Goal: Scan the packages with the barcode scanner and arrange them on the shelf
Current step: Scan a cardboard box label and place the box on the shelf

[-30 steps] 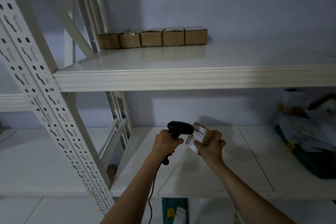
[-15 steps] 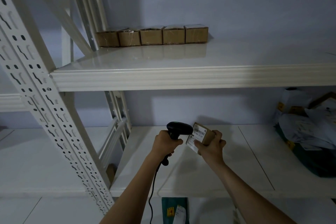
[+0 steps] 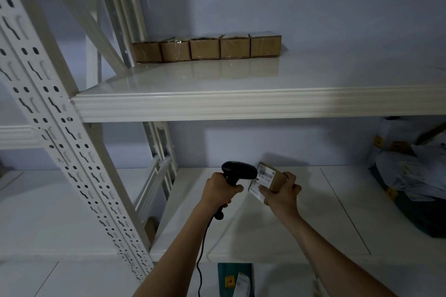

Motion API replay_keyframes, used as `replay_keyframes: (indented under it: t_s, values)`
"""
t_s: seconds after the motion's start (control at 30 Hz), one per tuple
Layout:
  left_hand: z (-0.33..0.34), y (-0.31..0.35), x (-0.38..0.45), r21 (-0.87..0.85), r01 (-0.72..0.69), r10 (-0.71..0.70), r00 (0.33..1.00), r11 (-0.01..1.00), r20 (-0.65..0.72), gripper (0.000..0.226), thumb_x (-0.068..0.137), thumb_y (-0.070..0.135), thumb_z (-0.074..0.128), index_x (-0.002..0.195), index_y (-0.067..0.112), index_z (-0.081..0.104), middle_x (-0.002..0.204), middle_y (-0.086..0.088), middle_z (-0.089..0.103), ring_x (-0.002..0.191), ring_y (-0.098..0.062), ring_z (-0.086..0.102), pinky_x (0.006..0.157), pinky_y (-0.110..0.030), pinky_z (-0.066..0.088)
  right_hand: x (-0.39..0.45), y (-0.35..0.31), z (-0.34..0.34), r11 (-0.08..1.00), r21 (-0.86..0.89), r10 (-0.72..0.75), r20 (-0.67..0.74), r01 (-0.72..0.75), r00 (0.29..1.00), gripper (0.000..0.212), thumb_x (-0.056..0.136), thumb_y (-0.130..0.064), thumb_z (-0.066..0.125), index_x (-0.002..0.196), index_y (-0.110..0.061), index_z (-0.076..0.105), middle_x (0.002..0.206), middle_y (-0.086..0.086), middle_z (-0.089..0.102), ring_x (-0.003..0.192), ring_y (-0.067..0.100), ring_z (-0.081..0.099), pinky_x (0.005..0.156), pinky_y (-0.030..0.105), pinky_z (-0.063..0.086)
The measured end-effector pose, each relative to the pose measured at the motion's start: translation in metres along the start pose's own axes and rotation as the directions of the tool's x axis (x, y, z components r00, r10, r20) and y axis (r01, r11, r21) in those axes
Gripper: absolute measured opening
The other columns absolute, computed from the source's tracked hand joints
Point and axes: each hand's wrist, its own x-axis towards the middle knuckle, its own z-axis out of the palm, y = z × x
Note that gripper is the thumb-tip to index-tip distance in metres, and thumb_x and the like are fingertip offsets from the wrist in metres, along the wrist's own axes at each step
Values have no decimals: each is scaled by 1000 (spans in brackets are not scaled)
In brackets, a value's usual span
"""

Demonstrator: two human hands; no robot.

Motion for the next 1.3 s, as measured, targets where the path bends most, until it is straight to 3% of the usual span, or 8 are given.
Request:
replay_keyframes:
  t_s: [0.5, 0.6, 0.7, 0.77, 0.83, 0.97, 1.2, 1.3]
  values:
    - [-3, -8, 4, -50, -9, 8, 1000, 999, -9, 17, 70, 24, 73, 80, 18, 61, 55, 0, 61, 39, -12, 55, 43, -21, 47, -3, 2, 2, 1000, 19, 18, 25, -18, 1000, 81, 74, -17, 85, 134, -20, 31, 130, 10, 28, 101, 16, 43, 80, 50, 61]
    - [-7, -19, 6, -210, 67, -59, 997, 975, 42, 26, 74, 12, 74, 90, 23, 57, 66, -8, 62, 48, -18, 57, 47, -25, 49, -5, 3, 1, 993, 72, 88, 75, -93, 993, 76, 74, -23, 85, 129, -26, 32, 127, 7, 31, 100, 9, 39, 76, 43, 61]
    - [-8, -44, 6, -454, 205, -129, 973, 867, 193, 25, 81, -8, 63, 96, 7, 50, 74, -14, 53, 57, -22, 55, 56, -33, 51, -7, 8, -2, 975, 98, 186, 122, -198, 975, 73, 74, -36, 85, 127, -26, 34, 124, 4, 43, 104, 14, 50, 68, 27, 50]
    - [-5, -68, 8, -510, 270, -194, 961, 817, 198, 20, 85, -12, 59, 100, -4, 50, 76, -16, 54, 62, -25, 55, 64, -37, 51, -7, 13, -1, 962, 136, 219, 146, -238, 965, 72, 76, -38, 84, 130, -22, 39, 115, -7, 50, 96, 7, 60, 61, 21, 49]
    - [3, -94, 12, -497, 311, -295, 949, 810, 113, 13, 86, -8, 64, 97, -11, 58, 76, -18, 58, 65, -28, 57, 70, -40, 49, -8, 19, 2, 935, 180, 275, 181, -307, 944, 72, 77, -35, 84, 131, -20, 39, 104, -16, 51, 85, 3, 67, 55, 20, 53]
    - [17, -131, 17, -441, 390, -448, 894, 808, -30, 25, 84, 7, 74, 100, -11, 69, 93, -23, 67, 90, -34, 65, 85, -42, 52, -13, 26, 7, 856, 263, 375, 278, -445, 885, 75, 76, -34, 86, 124, -25, 29, 104, -7, 64, 85, 13, 74, 58, 28, 57]
    - [26, -149, 32, -331, 462, -506, 861, 823, -56, 39, 87, 20, 72, 120, 0, 67, 112, -21, 69, 105, -35, 65, 93, -39, 53, -17, 28, 11, 805, 272, 457, 282, -528, 843, 83, 75, -35, 87, 130, -26, 25, 107, 4, 65, 90, 22, 73, 59, 33, 60]
    - [27, -153, 36, -263, 471, -499, 865, 842, -47, 38, 89, 24, 70, 121, 4, 67, 114, -18, 69, 105, -33, 65, 92, -36, 53, -17, 27, 14, 809, 219, 477, 298, -546, 827, 82, 75, -40, 86, 133, -16, 33, 109, 7, 70, 92, 23, 74, 60, 34, 61]
